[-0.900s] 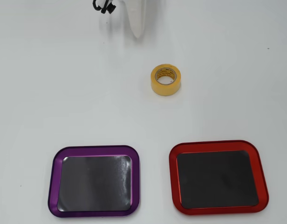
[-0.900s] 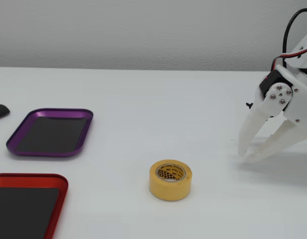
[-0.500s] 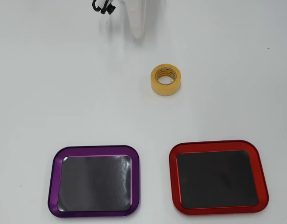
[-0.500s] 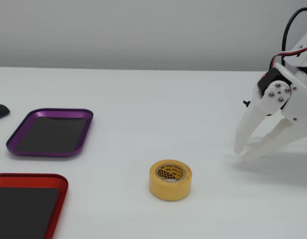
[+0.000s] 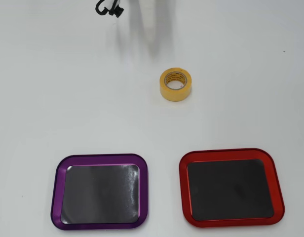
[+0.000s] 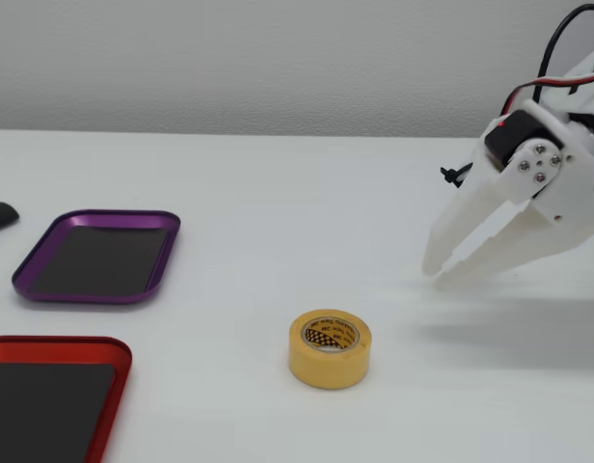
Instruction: Grasp a tape and put it in the right purple dish.
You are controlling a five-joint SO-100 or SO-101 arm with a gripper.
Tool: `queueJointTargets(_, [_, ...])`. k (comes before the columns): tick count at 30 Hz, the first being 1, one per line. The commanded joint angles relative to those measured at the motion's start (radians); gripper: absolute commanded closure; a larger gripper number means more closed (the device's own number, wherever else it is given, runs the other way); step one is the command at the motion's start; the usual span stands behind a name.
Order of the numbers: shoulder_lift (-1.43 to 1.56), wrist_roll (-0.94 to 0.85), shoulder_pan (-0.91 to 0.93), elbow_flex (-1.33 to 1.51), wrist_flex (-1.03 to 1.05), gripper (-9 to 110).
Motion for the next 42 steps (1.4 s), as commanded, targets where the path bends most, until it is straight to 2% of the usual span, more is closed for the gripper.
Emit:
queueJointTargets(1, [-0.150, -0.051, -0.066, -0.130, 0.020, 102])
queueJointTargets(10, [-0.831, -0.064, -0.170, -0.460, 0.015, 101])
queueJointTargets(17, [-1.203, -0.063, -0.166, -0.644, -0.080, 84])
queueJointTargets(20, [-1.270, -0.064, -0.164, -0.673, -0.121, 80])
queueJointTargets(32, [-1.325, -0.077, -0.117, -0.675, -0.241, 80])
queueJointTargets(42, [-1.327, -0.120, -0.041, -0.663, -0.241, 80])
